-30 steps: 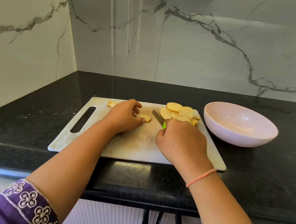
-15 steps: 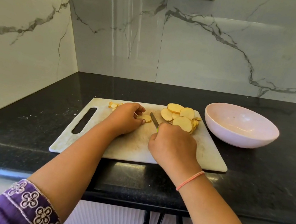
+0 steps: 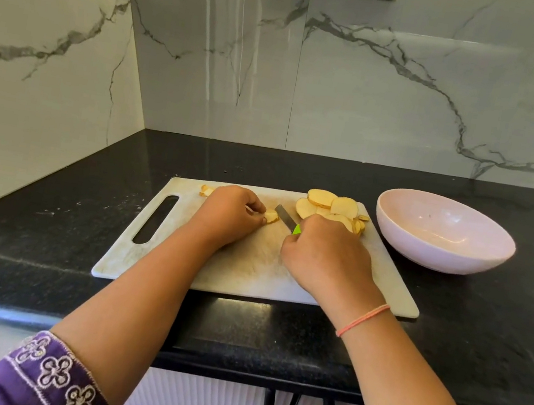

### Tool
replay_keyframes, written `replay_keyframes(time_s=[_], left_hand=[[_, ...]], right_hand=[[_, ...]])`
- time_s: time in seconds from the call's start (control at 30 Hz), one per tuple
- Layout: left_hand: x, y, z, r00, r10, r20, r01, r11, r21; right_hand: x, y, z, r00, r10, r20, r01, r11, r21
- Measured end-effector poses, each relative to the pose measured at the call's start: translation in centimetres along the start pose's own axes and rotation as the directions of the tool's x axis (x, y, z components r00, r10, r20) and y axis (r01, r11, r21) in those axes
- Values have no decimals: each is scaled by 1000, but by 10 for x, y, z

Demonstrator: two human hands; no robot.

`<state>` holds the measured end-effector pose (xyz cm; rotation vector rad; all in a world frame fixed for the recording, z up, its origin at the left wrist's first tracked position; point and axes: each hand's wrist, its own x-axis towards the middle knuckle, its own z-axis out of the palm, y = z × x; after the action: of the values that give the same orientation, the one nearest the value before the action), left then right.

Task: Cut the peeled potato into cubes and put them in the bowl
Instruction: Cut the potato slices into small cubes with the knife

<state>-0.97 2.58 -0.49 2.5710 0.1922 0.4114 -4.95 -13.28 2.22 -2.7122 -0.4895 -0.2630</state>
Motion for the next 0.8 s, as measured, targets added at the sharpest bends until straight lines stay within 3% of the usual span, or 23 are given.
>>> replay_keyframes(time_s=[0.2,0.8], left_hand=[[2,-2,1,1000,-3,-20,4,999,50],[2,-2,6,1000,-20,-22,21,997,76]], right_hand=[[0,-5,-5,999,-25,-38,25,999,-20],[-16,-22,-19,988,-128,88,142,973,-181]])
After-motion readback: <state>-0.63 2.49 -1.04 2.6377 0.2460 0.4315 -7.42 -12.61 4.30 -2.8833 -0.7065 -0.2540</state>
